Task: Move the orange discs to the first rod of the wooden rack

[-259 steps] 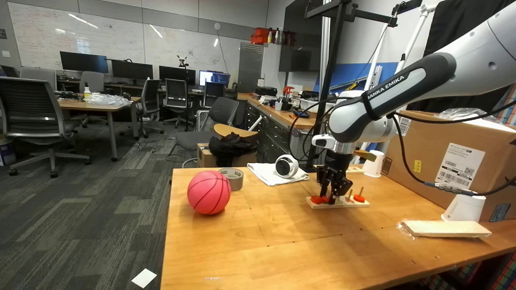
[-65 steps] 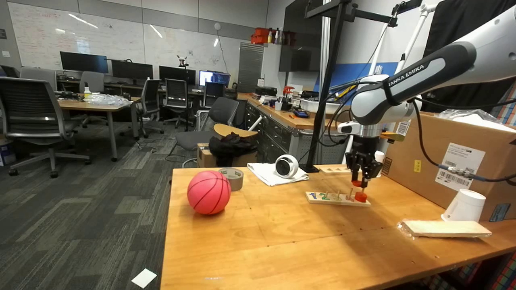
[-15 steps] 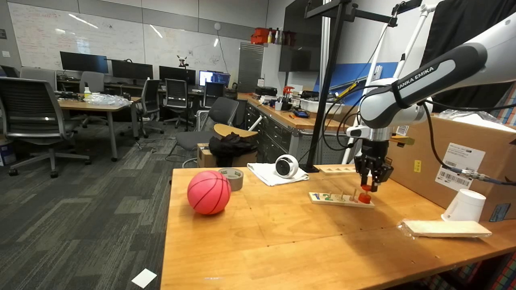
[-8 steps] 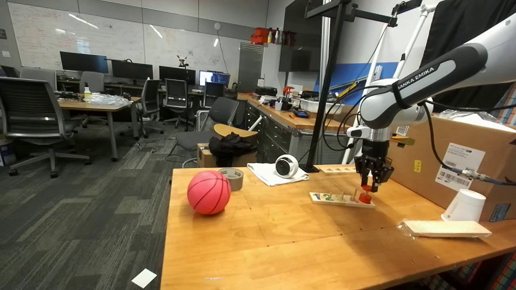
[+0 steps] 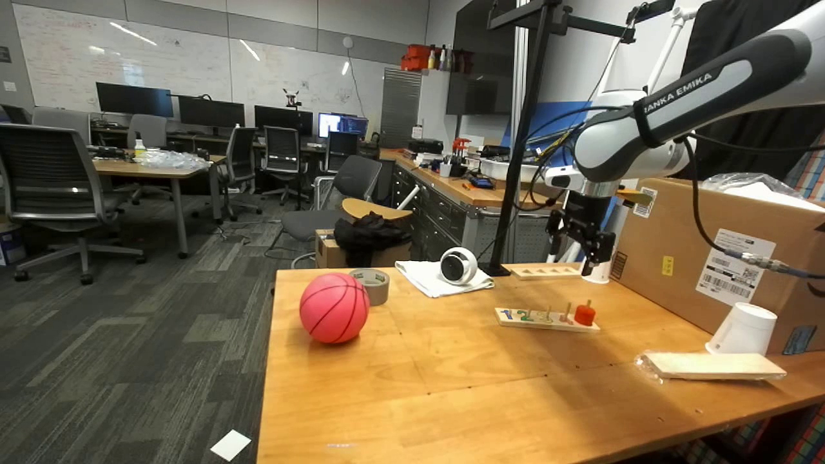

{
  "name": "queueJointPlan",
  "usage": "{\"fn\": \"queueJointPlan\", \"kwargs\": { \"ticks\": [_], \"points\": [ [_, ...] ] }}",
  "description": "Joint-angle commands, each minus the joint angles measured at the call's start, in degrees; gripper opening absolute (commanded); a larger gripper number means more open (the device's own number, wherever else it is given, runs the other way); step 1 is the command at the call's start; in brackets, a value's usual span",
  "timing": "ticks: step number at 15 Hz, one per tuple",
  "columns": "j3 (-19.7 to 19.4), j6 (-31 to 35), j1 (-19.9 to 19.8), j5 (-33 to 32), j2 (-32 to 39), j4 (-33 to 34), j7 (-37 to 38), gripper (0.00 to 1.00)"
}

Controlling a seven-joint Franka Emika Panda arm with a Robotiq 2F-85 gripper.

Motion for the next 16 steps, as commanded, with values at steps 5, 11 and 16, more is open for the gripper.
{"fn": "queueJointPlan", "kwargs": {
  "ticks": [5, 11, 16],
  "points": [
    [0.13, -0.13, 1.13, 0.08, -2.10, -0.66, 0.21, 1.00],
    [0.08, -0.04, 1.11, 0.08, -2.10, -0.97, 0.21, 1.00],
    [0.08, -0.04, 1.11, 0.08, -2.10, -0.97, 0.21, 1.00]
  ]
}}
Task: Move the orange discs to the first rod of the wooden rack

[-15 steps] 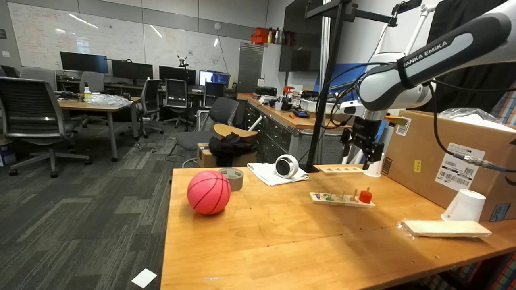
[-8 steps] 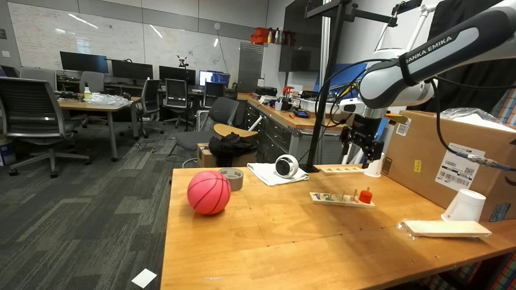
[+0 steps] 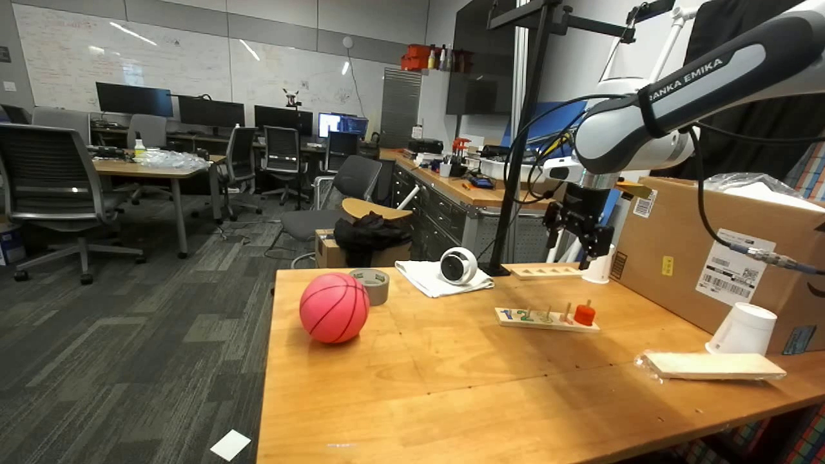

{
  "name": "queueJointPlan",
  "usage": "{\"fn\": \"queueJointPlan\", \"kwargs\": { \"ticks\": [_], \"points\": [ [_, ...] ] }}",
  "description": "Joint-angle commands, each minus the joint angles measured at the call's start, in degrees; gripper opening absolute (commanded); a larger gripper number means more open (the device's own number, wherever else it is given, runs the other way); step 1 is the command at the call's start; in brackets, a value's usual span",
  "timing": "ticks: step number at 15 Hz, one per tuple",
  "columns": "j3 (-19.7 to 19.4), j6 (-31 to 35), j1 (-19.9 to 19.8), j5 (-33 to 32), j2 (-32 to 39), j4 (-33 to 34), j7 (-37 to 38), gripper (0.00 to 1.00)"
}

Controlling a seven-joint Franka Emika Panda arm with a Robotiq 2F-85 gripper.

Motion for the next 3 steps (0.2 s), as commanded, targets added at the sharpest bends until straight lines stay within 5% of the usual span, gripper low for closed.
{"fn": "queueJointPlan", "kwargs": {
  "ticks": [1, 3],
  "points": [
    [-0.24, -0.15, 0.24, 0.08, 0.00, 0.11, -0.04, 1.00],
    [-0.24, -0.15, 0.24, 0.08, 0.00, 0.11, -0.04, 1.00]
  ]
}}
